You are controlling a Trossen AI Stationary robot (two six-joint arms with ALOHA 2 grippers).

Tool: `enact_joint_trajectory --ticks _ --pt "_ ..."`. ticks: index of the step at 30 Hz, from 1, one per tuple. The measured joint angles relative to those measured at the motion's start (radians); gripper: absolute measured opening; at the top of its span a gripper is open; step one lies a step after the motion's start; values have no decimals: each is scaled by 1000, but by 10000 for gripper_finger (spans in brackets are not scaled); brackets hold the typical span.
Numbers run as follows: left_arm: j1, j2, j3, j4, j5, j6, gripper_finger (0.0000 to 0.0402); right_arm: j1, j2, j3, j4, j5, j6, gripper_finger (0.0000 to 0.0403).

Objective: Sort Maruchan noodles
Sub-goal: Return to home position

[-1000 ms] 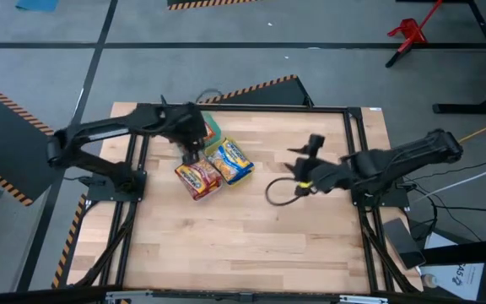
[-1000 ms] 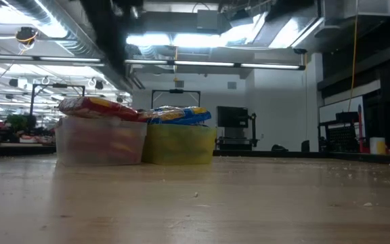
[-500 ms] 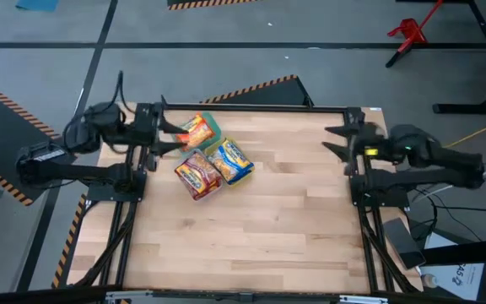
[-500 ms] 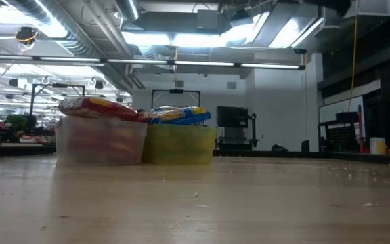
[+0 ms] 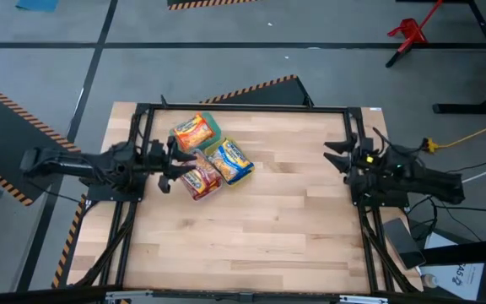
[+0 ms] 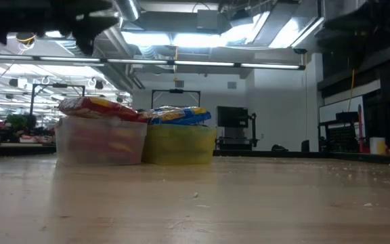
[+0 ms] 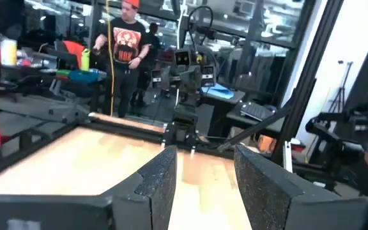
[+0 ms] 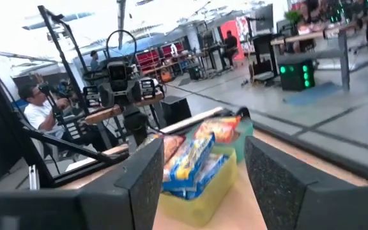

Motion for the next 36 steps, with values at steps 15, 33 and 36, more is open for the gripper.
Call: enact_joint_trajectory --ticks 15,33,36 --pt "-44 -514 -97 -206 -100 -102 151 0 -23 126 -169 72 13 207" --pt "-69 -508 -226 -274 -112 -142 151 2 -20 -200 65 -7 112 207" --pt "-69 -508 -225 -262 -111 -140 151 2 -5 -208 89 -3 59 207"
